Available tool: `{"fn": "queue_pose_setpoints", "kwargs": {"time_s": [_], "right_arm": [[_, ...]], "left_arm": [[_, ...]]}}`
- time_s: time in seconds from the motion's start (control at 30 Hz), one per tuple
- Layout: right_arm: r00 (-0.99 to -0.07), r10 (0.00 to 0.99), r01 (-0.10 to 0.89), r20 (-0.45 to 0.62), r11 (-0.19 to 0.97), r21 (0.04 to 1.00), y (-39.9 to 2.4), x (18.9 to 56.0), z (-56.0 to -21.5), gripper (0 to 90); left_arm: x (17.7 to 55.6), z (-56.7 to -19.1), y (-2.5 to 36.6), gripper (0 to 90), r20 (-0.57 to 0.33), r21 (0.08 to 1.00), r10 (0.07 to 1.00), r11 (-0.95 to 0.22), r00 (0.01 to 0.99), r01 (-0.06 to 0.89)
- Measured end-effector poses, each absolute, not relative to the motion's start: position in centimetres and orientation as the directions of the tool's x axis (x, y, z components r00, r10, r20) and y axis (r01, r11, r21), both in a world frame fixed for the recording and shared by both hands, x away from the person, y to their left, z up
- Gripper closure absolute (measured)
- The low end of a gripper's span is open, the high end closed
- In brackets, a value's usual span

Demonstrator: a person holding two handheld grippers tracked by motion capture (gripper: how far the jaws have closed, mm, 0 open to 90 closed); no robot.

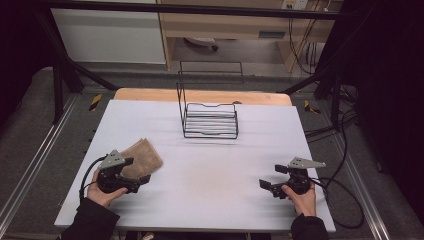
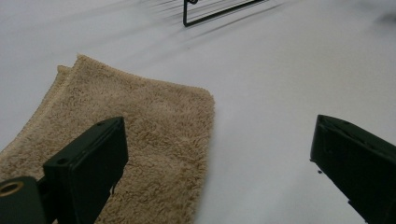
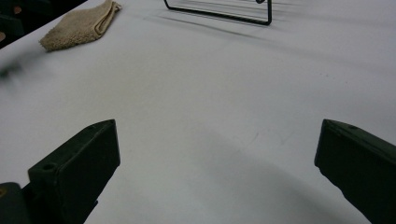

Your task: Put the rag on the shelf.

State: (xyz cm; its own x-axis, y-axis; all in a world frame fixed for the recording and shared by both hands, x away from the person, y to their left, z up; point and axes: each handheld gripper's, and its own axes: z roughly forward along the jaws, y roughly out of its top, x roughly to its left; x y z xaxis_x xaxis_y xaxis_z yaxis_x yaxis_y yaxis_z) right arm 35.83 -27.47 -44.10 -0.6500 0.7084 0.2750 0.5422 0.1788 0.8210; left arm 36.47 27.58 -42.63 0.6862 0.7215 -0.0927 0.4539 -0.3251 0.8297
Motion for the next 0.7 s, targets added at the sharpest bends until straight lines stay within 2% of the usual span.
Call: {"fn": "queue_pose_setpoints", "kwargs": {"time_s": [0.7], "right_arm": [[-0.655, 0.709, 0.541, 0.260, 0.200, 0.817, -27.1, 35.8, -44.1, 0.5]], "left_arm": [[36.6, -41.8, 26.5, 6.0, -0.072, 0.816, 0.727, -0.350, 0.682, 0.460]]}}
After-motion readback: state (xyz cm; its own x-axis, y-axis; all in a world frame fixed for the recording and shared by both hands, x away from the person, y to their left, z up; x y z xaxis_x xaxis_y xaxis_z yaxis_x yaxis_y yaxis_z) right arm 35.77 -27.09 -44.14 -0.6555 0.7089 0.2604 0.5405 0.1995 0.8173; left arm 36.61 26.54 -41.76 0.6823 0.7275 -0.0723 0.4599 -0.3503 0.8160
